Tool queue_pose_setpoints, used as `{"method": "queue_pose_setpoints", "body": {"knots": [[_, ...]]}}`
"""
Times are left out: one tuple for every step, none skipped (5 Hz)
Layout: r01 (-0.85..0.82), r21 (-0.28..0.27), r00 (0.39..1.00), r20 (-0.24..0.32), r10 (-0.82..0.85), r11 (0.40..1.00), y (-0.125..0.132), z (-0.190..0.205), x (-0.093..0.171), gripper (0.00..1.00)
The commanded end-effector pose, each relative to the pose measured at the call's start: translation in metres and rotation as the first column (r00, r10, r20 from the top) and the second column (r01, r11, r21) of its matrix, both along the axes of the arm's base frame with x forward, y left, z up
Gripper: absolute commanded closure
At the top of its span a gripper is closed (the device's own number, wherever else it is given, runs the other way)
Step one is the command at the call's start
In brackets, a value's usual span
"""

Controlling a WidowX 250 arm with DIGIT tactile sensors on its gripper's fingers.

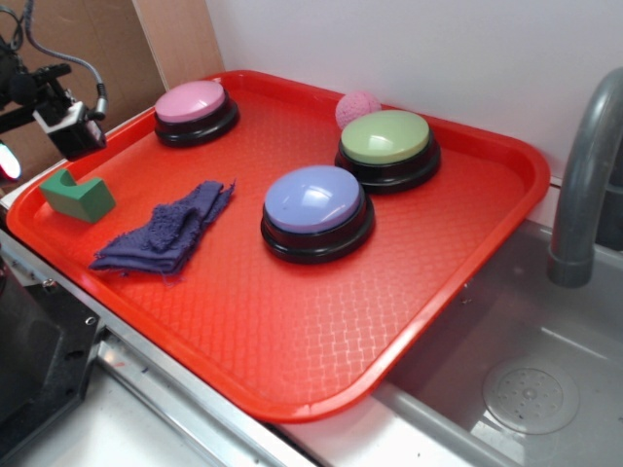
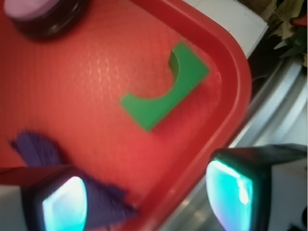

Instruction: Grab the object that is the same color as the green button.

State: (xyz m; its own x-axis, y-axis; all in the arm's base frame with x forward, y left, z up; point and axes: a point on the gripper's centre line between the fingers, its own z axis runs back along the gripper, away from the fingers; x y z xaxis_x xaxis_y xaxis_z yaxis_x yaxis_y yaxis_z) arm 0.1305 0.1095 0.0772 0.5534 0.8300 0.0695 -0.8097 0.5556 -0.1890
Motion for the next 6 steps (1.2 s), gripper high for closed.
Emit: {"method": "queue_pose_setpoints", "body": {"knots": [[-0.219, -0.049, 0.974, 0.052, 0.221, 0.975, 0.024, -0.023, 0.007, 0.0], [-0.253, -0.061, 0.965, 0.056, 0.256, 0.966, 0.03, -0.032, 0.012, 0.0], [-0.26, -0.056, 0.964, 0.047, 0.262, 0.964, 0.032, -0.038, 0.017, 0.0], [-0.254, -0.056, 0.965, 0.052, 0.257, 0.965, 0.036, -0.045, 0.021, 0.0], [-0.204, -0.05, 0.976, 0.065, 0.207, 0.978, 0.038, -0.05, 0.022, 0.0], [-0.116, -0.021, 0.992, 0.042, 0.117, 0.993, 0.032, -0.05, 0.027, 1.0]]}}
